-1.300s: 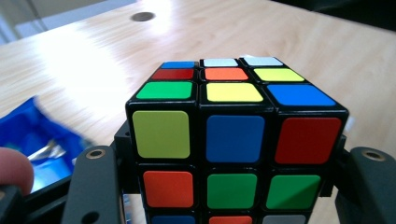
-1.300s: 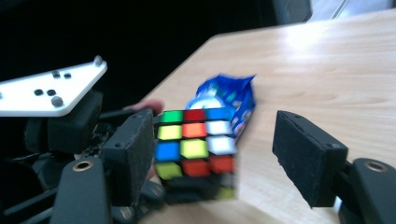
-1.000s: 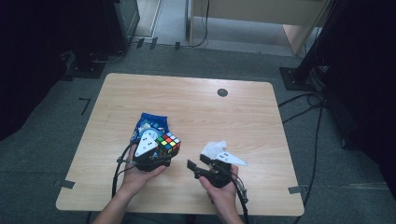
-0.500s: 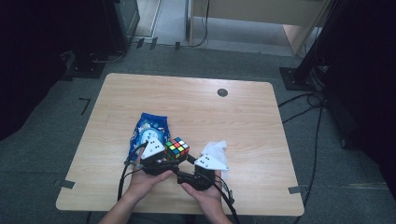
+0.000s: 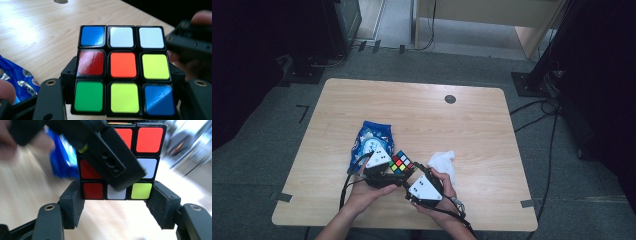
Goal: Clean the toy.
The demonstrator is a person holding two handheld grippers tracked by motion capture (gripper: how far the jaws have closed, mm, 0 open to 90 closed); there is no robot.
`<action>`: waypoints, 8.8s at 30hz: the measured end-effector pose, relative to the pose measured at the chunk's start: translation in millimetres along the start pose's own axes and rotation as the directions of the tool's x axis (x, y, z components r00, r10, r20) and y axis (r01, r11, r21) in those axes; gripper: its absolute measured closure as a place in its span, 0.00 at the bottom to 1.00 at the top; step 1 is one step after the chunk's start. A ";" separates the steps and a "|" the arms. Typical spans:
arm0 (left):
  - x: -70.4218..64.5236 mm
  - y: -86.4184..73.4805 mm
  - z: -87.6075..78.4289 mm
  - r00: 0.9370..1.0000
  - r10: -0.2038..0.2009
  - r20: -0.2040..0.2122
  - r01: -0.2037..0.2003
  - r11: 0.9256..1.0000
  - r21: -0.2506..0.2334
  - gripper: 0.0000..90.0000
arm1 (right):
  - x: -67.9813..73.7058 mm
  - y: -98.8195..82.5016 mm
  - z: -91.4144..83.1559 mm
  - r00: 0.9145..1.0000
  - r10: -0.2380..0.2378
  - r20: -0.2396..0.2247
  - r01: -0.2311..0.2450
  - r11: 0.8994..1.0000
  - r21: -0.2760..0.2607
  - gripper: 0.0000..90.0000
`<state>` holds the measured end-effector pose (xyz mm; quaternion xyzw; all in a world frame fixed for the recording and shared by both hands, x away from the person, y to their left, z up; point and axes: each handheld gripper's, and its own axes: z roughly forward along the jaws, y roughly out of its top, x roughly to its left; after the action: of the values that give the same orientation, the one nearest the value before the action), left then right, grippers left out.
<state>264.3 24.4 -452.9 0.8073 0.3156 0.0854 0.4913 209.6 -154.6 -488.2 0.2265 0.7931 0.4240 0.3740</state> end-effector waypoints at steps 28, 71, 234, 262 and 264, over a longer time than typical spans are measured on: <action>-32.6 -12.8 9.3 0.964 0.199 -0.175 -0.220 0.969 -0.111 0.38 | -63.3 0.1 -10.4 0.353 0.905 -0.238 -0.916 0.386 0.109 0.22; -1.3 -11.4 2.3 0.971 0.116 -0.207 -0.124 0.992 -0.030 0.38 | -105.0 -69.8 -3.2 0.783 0.618 0.074 -0.617 0.756 0.217 0.50; 15.1 6.8 -12.0 0.999 -0.025 -0.023 0.021 0.990 -0.138 0.38 | -17.3 8.9 4.0 0.770 0.600 -0.217 -0.607 0.794 0.038 0.23; -5.4 4.4 4.5 0.997 0.075 0.006 -0.075 0.997 -0.002 0.38 | -7.6 -8.5 -4.0 0.996 -0.073 0.045 0.073 0.997 0.000 0.38; -6.2 4.9 3.4 0.997 0.078 -0.002 -0.078 0.997 -0.018 0.38 | -10.2 -9.1 -5.1 0.997 -0.068 0.038 0.068 0.998 -0.004 0.37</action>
<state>263.1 16.7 -449.4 0.8146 0.2833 0.1081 0.4945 211.5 -169.0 -489.9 0.2064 0.7921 0.4086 0.4037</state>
